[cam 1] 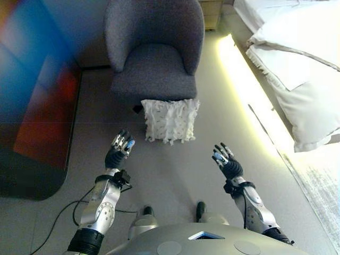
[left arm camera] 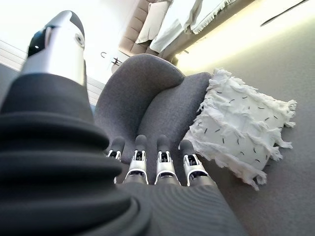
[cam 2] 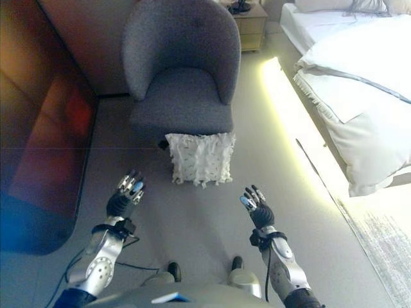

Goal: Pick up the cushion and take it to the sofa

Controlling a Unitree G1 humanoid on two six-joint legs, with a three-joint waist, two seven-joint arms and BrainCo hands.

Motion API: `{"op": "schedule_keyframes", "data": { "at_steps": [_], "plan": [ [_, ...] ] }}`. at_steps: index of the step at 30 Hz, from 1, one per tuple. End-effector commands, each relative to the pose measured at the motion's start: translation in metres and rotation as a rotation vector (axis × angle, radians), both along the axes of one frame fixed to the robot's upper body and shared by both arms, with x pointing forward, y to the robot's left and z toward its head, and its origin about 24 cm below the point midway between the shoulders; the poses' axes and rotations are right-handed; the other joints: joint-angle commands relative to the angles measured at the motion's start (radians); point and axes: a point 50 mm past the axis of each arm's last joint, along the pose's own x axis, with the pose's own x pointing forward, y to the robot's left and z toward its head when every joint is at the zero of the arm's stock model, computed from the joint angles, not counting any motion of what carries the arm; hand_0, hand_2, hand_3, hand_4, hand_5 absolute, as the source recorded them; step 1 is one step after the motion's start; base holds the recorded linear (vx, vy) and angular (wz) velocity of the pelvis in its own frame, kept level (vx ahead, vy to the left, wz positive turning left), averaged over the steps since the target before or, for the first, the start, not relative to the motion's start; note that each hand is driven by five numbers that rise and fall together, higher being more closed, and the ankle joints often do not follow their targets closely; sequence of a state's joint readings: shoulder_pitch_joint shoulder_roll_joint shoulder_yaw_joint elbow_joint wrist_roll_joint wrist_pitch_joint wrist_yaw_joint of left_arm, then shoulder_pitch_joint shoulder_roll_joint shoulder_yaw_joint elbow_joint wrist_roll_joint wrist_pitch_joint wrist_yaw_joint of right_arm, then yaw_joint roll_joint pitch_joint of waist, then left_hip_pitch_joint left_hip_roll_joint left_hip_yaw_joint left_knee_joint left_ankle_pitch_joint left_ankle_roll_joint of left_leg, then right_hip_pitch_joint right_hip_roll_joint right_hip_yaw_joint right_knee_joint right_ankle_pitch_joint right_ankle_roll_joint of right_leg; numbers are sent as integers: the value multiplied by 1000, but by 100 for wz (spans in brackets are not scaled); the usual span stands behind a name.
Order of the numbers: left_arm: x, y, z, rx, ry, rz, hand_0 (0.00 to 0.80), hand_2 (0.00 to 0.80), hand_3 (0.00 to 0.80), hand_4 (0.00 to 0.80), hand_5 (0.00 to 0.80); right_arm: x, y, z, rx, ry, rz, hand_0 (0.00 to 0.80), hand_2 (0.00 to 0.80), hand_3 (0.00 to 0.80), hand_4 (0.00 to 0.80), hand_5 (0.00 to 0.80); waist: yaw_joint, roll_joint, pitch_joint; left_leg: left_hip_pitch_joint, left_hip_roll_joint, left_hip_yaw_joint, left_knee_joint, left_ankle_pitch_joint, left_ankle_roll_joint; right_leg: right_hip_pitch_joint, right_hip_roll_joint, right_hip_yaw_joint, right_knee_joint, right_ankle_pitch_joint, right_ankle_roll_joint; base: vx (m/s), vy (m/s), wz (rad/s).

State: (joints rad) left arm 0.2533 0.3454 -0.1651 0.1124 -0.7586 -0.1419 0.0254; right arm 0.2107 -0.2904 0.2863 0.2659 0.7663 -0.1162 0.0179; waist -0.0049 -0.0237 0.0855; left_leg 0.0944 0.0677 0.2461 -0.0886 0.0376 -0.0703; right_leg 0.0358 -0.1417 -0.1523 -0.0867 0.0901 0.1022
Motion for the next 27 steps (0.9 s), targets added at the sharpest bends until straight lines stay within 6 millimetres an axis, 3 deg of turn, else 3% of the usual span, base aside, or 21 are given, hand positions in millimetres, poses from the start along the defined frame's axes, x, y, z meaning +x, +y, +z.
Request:
{"op": "schedule_keyframes", "data": {
  "at_steps": [1,4,6,9,11,13,16,19,21,24,27],
  "plan": [
    [10,16,23,54,-131,-23,0,0,0,0,0,10,5,22,29,-126,16,0,0,0,0,0,16,-19,45,-59,-63,-3,148,-130,101,11,-70,-81,219,-123,41,108,161,-1],
    [11,21,27,63,-145,-22,0,0,0,0,0,7,3,21,30,-127,8,0,0,0,0,0,14,-19,53,-83,-82,-6,188,-153,134,-37,-120,-56,374,-73,37,62,159,4],
    [14,22,30,66,-157,-19,0,0,0,0,0,0,2,19,29,-126,0,0,0,0,0,0,-1,-6,70,-74,-100,-26,198,-187,159,-142,-170,11,619,-15,40,110,250,-14],
    [18,25,32,67,-149,-16,0,0,0,0,0,-10,-3,15,23,-106,-20,0,0,0,0,0,-32,14,90,-50,-110,-62,195,-197,161,-247,-154,90,782,44,37,123,182,9],
    [20,27,34,59,-148,-7,0,0,0,0,0,-12,-3,15,18,-107,-15,0,0,0,0,0,-47,18,92,-46,-107,-51,199,-197,159,-290,-143,94,710,85,26,135,35,46],
    [20,27,34,57,-149,-15,0,0,0,0,0,-11,-4,15,16,-107,-22,0,0,0,0,0,-58,7,93,-34,-116,-61,213,-217,153,-290,-126,93,584,89,35,225,-82,28],
    [21,20,35,70,-157,-45,0,0,0,0,0,-6,-8,17,17,-115,-40,0,0,0,0,0,-74,-32,92,-27,-148,-97,253,-276,144,-303,-99,88,297,97,71,305,-145,15],
    [19,15,33,75,-147,-76,0,0,0,0,0,-6,-12,16,21,-90,-55,0,0,0,0,0,-98,-47,85,23,-166,-139,255,-311,138,-334,-56,93,73,127,94,450,-122,6],
    [18,13,31,77,-137,-95,0,0,0,0,0,-10,-15,13,28,-65,-66,0,0,0,0,0,-110,-46,79,62,-166,-159,250,-328,139,-357,-36,83,32,144,95,459,-109,51],
    [13,9,25,69,-104,-103,0,0,0,0,0,-19,-18,3,39,-17,-80,0,0,0,0,0,-114,-56,59,113,-168,-174,262,-371,146,-367,-45,56,76,158,84,572,-184,47],
    [7,9,18,58,-69,-68,0,0,0,0,0,-22,-16,-3,31,6,-58,0,0,0,0,0,-116,-45,29,146,-140,-143,300,-319,122,-328,-34,8,87,124,72,567,-223,24]
  ]
}}
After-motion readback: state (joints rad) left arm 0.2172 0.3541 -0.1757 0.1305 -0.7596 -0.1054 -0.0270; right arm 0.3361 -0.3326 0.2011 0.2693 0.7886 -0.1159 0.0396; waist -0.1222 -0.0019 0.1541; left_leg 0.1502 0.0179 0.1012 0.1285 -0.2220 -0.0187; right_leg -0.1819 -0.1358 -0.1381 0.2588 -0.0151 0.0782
